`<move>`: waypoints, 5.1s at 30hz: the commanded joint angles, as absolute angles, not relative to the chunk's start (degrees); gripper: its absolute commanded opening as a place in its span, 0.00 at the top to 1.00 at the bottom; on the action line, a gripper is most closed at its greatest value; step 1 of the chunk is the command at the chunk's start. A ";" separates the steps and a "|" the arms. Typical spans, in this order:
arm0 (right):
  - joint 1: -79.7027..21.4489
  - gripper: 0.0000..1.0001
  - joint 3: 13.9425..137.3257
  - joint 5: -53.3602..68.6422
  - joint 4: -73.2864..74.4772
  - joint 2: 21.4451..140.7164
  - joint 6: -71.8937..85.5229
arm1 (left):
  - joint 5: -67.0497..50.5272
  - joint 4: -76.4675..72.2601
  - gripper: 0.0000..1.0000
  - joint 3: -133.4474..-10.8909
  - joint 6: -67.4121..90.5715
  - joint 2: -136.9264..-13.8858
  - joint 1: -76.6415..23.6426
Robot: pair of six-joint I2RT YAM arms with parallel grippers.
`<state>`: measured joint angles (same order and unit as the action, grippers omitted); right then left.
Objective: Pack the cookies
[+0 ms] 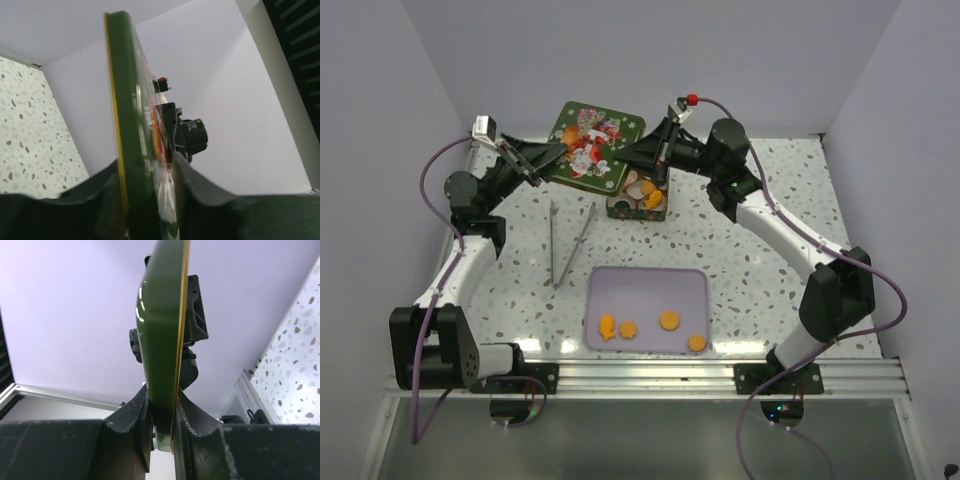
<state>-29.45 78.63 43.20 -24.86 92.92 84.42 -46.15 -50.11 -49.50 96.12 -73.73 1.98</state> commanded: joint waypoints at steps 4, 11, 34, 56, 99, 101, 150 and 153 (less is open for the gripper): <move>-30.32 0.87 87.80 43.24 -9.32 97.55 75.67 | -48.60 -45.45 0.29 -51.33 85.26 -75.23 2.02; -28.92 0.95 92.10 47.01 -11.51 105.11 75.32 | -48.52 -28.60 0.13 -48.61 75.25 -73.39 0.80; -14.24 1.00 95.10 56.78 -41.03 124.44 94.03 | -34.19 8.00 0.00 -62.83 46.06 -79.97 1.14; -13.10 1.00 104.68 62.58 -36.13 138.86 89.47 | -40.25 -13.53 0.03 -78.75 45.53 -113.18 -3.60; -9.23 0.61 103.09 56.69 -0.28 137.81 59.60 | -44.21 -11.96 0.09 -86.66 44.39 -126.03 -8.79; -9.05 0.60 103.27 56.16 1.56 137.64 58.54 | -43.86 -10.38 0.10 -87.27 43.69 -126.30 -9.14; -5.27 0.84 94.30 45.09 11.43 132.10 53.26 | -38.67 4.83 0.12 -97.29 36.56 -129.20 -11.78; -6.32 0.86 94.92 45.09 10.81 133.06 53.87 | -37.97 6.67 0.13 -98.78 35.95 -129.72 -12.04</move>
